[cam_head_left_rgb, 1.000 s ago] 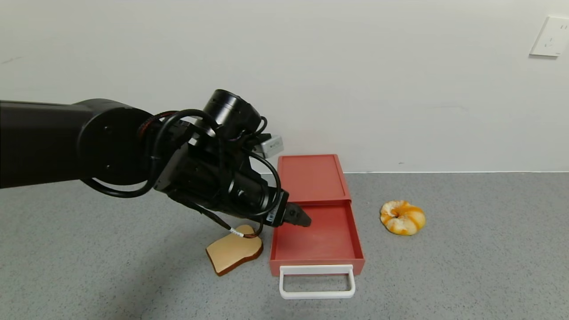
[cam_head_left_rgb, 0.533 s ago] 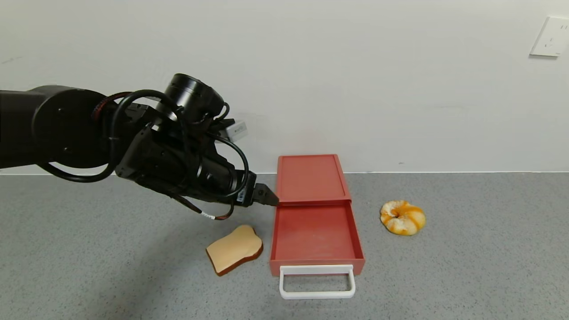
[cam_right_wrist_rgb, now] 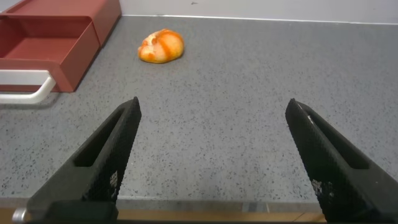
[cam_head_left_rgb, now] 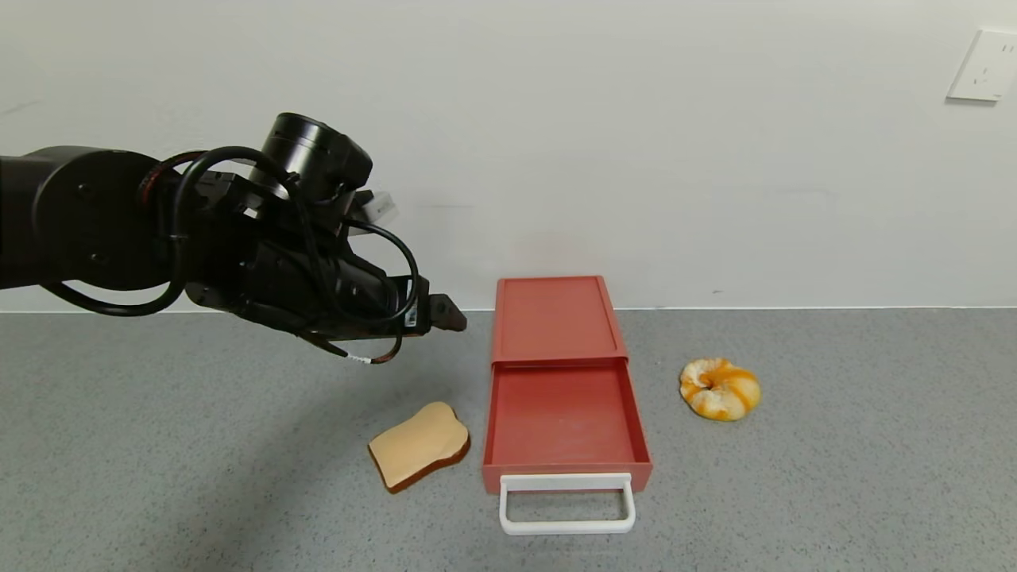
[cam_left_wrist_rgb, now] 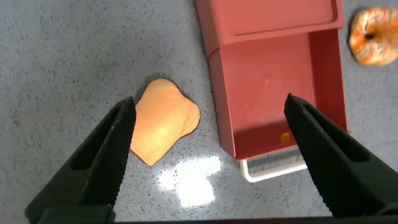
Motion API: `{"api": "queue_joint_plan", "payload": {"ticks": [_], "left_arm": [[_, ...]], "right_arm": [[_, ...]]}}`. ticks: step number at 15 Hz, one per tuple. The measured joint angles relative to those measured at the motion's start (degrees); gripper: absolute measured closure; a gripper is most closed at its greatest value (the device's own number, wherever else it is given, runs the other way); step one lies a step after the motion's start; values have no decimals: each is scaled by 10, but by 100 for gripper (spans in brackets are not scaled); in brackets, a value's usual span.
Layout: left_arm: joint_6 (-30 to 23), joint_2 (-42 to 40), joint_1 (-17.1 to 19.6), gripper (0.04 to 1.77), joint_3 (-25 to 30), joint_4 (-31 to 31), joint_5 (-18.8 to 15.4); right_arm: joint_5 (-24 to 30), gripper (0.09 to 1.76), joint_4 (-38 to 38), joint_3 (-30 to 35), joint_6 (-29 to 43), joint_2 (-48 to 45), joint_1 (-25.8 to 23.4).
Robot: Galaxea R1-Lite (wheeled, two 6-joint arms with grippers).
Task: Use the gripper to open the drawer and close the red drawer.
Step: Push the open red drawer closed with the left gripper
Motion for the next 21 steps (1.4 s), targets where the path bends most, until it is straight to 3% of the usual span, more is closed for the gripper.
{"api": "queue_joint_plan", "payload": {"ticks": [16,21], "left_arm": [[-14,1,0,9,4,17,-3],[-59,-8,-46,9,6,80,8]], "right_arm": [[0,14,0,0,0,0,0],[0,14,0,0,0,0,0]]}}
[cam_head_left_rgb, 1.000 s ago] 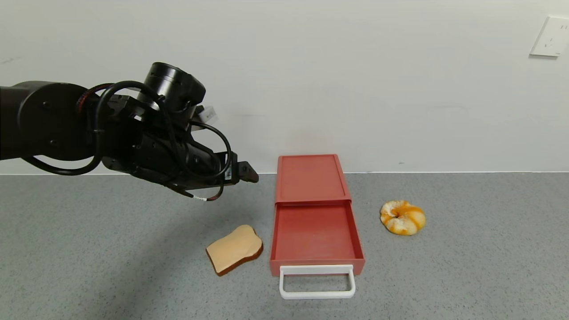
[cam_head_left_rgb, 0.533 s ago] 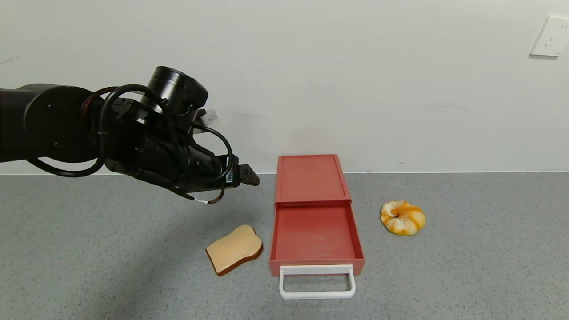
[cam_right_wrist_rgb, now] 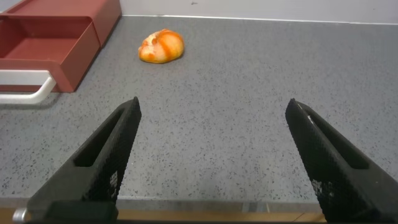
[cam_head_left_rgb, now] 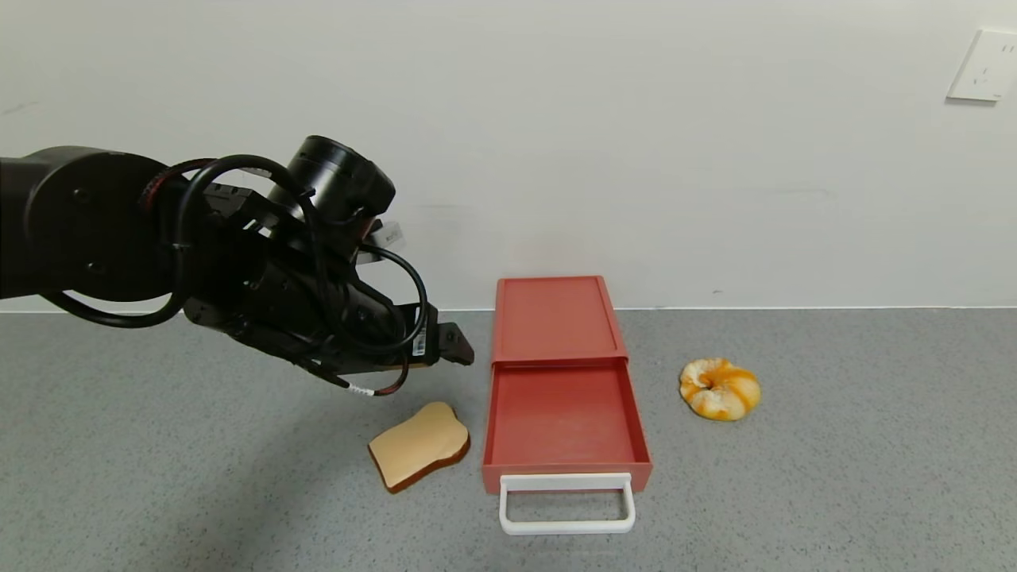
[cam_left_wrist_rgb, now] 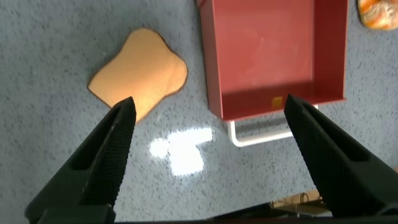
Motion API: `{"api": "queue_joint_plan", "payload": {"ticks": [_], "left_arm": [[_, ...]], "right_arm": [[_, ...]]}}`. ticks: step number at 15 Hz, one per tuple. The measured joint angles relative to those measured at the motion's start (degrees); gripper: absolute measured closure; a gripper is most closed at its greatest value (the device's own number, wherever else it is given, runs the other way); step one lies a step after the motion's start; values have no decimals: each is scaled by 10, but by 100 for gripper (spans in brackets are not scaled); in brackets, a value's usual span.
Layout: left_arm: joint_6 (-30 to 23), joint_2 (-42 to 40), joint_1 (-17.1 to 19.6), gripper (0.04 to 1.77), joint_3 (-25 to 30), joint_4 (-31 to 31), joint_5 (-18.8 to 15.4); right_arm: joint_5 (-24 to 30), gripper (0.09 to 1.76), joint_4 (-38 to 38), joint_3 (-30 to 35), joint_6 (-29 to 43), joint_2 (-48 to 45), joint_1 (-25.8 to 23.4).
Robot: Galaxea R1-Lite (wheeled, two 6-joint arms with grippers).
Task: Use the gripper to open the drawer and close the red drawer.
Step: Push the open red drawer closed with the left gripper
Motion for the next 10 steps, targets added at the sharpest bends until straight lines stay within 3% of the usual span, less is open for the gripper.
{"api": "queue_joint_plan", "payload": {"ticks": [4,10], "left_arm": [[-37,0,-57,9,0,34,38],[-98,13,-135,9,1,63,53]], "right_arm": [[0,14,0,0,0,0,0],[0,14,0,0,0,0,0]]}}
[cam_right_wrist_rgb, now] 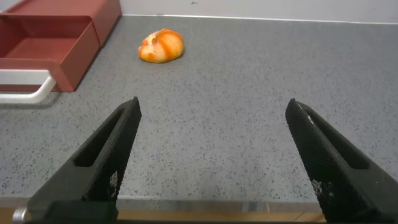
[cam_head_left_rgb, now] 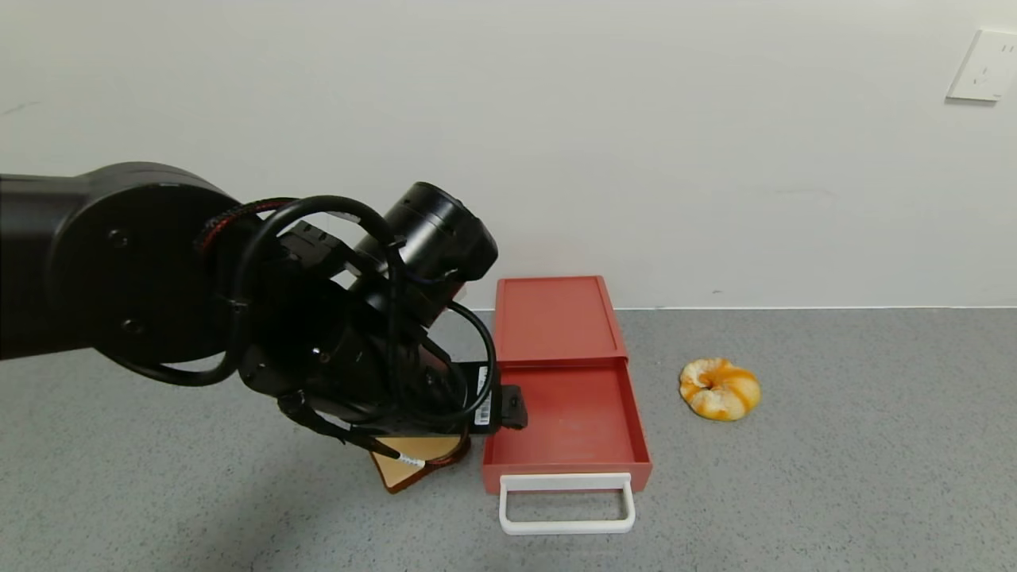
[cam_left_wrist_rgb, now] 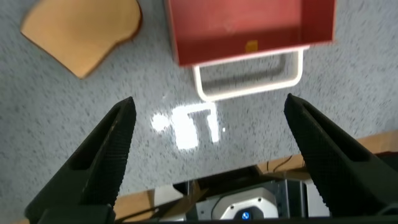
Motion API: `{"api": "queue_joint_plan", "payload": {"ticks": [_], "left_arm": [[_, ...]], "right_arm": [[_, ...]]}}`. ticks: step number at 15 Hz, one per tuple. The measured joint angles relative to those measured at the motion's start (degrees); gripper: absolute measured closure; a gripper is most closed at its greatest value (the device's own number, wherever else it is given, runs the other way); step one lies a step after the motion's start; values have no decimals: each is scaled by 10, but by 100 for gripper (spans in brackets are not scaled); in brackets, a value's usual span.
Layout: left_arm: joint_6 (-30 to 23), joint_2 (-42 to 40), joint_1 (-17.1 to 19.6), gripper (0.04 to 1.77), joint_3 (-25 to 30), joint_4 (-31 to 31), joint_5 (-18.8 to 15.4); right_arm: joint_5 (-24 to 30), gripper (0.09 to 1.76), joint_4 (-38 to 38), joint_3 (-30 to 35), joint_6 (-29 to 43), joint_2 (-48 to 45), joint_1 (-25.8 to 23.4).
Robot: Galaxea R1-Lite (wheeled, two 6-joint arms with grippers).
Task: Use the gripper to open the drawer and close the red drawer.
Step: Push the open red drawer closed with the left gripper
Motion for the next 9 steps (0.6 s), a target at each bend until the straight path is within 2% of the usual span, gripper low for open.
{"api": "queue_joint_plan", "payload": {"ticks": [2,9], "left_arm": [[-37,17,-17,9,-4,14,0],[-97,83,-73,9,-22,47,-3]], "right_arm": [[0,14,0,0,0,0,0],[0,14,1,0,0,0,0]]}}
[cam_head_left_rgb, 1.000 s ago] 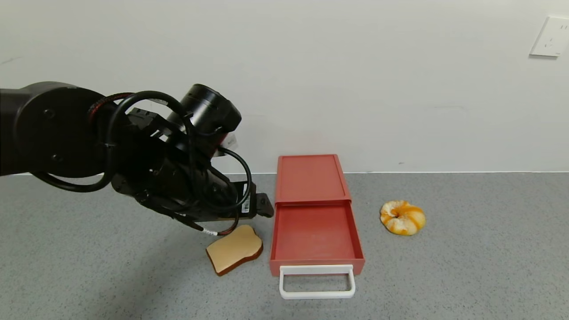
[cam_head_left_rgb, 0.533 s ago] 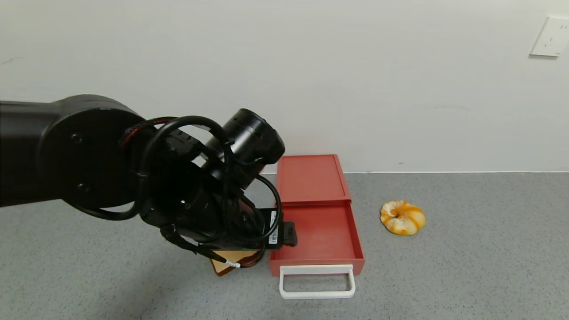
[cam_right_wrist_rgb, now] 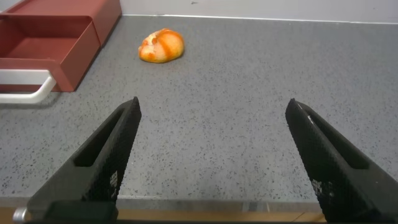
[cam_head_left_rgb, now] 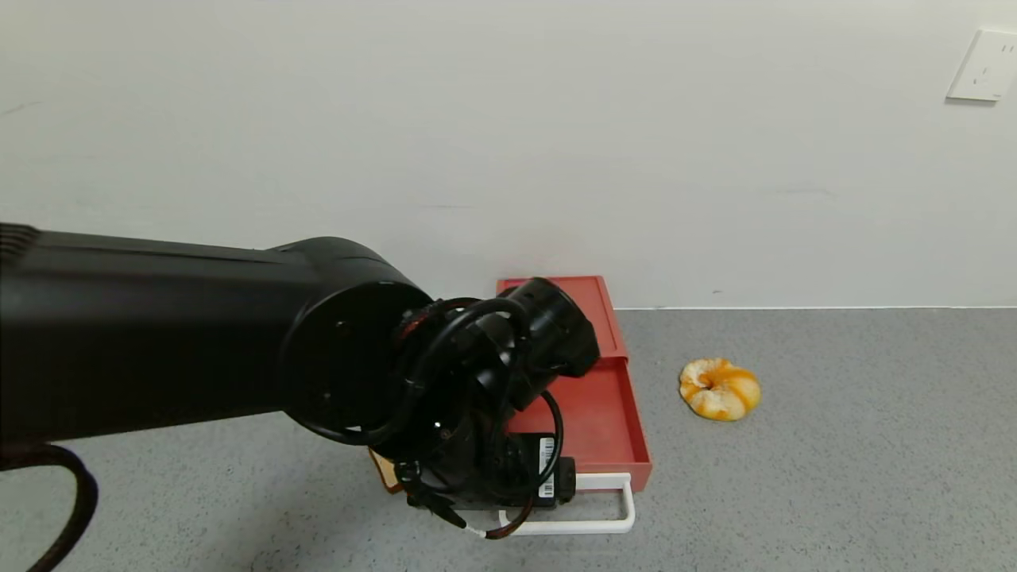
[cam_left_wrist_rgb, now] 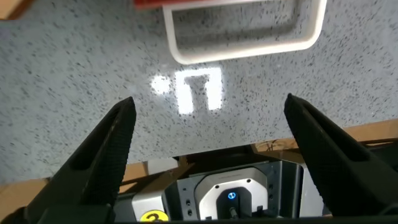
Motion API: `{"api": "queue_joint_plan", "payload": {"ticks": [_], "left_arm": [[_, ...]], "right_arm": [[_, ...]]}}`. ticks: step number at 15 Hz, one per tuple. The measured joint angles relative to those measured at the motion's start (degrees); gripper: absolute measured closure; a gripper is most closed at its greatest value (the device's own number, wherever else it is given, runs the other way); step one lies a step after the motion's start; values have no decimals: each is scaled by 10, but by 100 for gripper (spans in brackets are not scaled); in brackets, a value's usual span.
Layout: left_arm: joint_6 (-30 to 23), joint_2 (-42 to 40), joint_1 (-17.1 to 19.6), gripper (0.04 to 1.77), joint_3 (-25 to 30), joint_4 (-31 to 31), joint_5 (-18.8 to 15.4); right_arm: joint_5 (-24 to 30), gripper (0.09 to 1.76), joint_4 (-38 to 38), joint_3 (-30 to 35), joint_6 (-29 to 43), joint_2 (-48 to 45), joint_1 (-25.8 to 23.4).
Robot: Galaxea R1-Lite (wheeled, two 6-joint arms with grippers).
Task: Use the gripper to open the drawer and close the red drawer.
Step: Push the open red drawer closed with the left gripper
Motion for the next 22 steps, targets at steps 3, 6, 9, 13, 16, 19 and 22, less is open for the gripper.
{"api": "queue_joint_plan", "payload": {"ticks": [3,6,9,13,16,19,22], "left_arm": [[-10,31,-17,9,-7,5,-5],[-19,59,-34,9,-8,3,-7],[-26,80,-42,9,-13,0,-8],[-41,111,-49,9,-30,1,-15],[-46,134,-51,9,-60,4,-18],[-47,154,-50,9,-76,4,-17],[-47,168,-49,9,-81,3,-10]], "right_arm": [[0,14,0,0,0,0,0],[-1,14,1,0,0,0,0],[-1,14,2,0,0,0,0],[-1,14,2,-1,0,0,0],[-1,14,1,-1,0,0,0],[-1,14,1,0,0,0,0],[-1,14,1,0,0,0,0]]}}
